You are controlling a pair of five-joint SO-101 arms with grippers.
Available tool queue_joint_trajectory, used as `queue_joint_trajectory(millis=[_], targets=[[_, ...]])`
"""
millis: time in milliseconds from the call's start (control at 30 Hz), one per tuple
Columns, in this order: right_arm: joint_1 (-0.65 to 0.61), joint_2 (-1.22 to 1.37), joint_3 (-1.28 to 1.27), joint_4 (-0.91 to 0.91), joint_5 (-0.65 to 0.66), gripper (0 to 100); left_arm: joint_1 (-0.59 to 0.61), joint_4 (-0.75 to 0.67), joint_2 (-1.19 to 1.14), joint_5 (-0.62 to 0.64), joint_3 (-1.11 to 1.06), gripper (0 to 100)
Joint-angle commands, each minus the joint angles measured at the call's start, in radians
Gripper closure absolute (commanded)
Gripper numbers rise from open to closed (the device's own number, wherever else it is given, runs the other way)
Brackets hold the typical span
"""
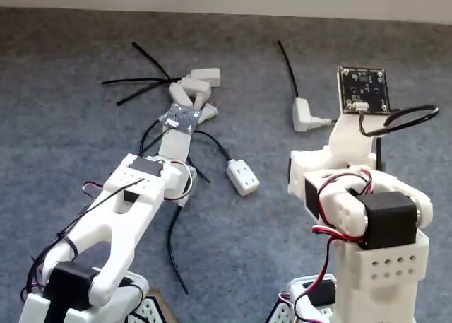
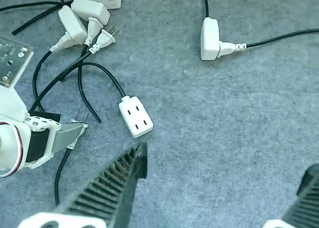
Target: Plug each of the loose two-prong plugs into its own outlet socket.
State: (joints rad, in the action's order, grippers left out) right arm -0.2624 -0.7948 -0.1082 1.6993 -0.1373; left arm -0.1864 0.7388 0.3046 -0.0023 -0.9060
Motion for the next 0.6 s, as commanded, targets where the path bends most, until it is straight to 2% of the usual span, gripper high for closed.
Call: queue_joint_trajectory(millis=[0, 300, 567], targets=[[0.013, -0.016, -0.002, -0.016, 0.012, 55.9, -0.018, 0.015, -0.001, -0.003, 0.039, 81], [0.013, -0.015, -0.005, -0.015, 0.012, 55.9, -0.016, 0.025, -0.073, -0.003, 0.096, 81], [0.015, -0.015, -0.005, -0.012, 0.012, 55.9, -0.018, 0.252, -0.321, 0.000, 0.349, 81]])
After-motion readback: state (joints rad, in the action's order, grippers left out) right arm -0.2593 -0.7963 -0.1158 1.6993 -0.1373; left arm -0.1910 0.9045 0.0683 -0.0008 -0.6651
